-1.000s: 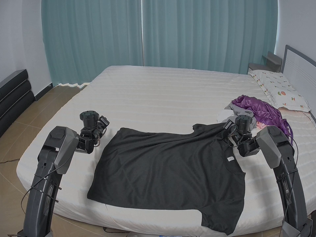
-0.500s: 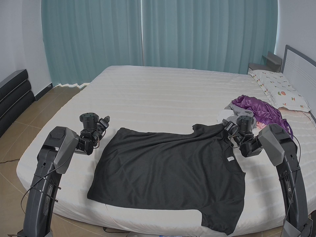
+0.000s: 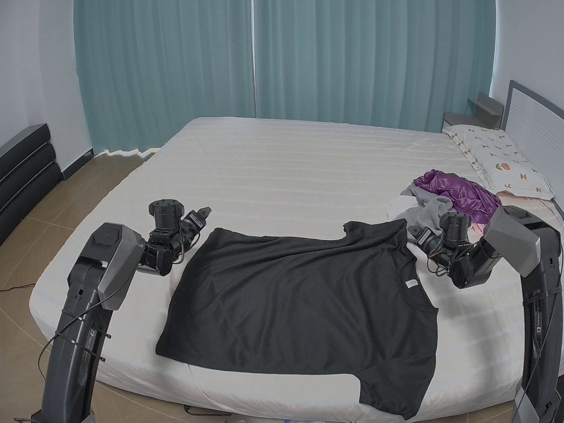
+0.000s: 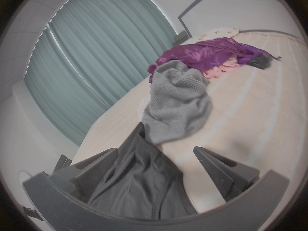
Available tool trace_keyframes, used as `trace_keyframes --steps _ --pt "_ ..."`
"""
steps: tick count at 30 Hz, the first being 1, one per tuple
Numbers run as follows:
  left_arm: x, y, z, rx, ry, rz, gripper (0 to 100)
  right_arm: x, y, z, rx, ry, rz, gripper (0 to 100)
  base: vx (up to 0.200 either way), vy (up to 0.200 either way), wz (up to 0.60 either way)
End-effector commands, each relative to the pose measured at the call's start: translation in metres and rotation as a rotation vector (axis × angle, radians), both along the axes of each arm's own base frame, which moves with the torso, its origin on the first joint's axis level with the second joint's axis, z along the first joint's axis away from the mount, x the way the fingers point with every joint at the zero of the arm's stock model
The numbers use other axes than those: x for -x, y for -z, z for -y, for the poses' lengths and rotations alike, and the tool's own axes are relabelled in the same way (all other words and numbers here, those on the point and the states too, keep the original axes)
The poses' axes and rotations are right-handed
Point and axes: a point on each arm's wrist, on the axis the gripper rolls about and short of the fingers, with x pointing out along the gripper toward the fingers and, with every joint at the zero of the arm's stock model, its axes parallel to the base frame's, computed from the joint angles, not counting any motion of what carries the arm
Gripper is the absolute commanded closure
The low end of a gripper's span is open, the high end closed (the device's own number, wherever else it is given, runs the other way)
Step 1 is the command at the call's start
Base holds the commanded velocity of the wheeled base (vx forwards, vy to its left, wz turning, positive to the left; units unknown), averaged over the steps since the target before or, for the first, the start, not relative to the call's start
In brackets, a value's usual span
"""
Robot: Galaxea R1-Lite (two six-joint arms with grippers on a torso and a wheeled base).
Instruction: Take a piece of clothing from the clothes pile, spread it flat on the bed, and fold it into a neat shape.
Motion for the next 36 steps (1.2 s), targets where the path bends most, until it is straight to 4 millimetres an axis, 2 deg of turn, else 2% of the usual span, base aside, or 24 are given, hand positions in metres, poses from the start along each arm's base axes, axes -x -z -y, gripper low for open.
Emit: trace_keyframes --steps 1,3,7,12,14,22,23,36 --pt "-0.001 0.008 0.028 0.002 0.082 -0.029 0 0.058 -0.041 0.005 -0.099 0.000 -0.004 0 0.000 0.000 0.00" --pt "-0.001 0.015 0.028 -0.035 0.094 -0.035 0 0.074 -0.038 0.005 -0.116 0.003 -0.018 0 0.000 0.000 0.00" --pt "0.001 0.026 0.028 -0.077 0.096 -0.054 0 0.094 -0.031 0.004 -0.164 -0.005 -0.025 0 0.000 0.000 0.00" --pt "0.001 0.027 0.029 -0.092 0.101 -0.056 0 0.100 -0.023 0.001 -0.186 -0.013 -0.036 0 0.000 0.000 0.00" --pt "0.002 0.035 0.028 -0.129 0.109 -0.063 0 0.101 -0.022 -0.001 -0.187 -0.018 -0.042 0 0.000 0.000 0.00" --pt "0.003 0.045 0.030 -0.193 0.110 -0.075 0 0.104 -0.023 -0.009 -0.224 -0.025 -0.048 0 0.000 0.000 0.00" --pt "0.003 0.045 0.030 -0.193 0.110 -0.075 100 0.104 -0.022 -0.009 -0.224 -0.025 -0.050 0 0.000 0.000 0.00" --pt "0.000 0.037 0.023 -0.203 0.042 -0.015 100 0.108 -0.022 -0.006 -0.224 -0.018 -0.041 0 0.000 0.000 0.00"
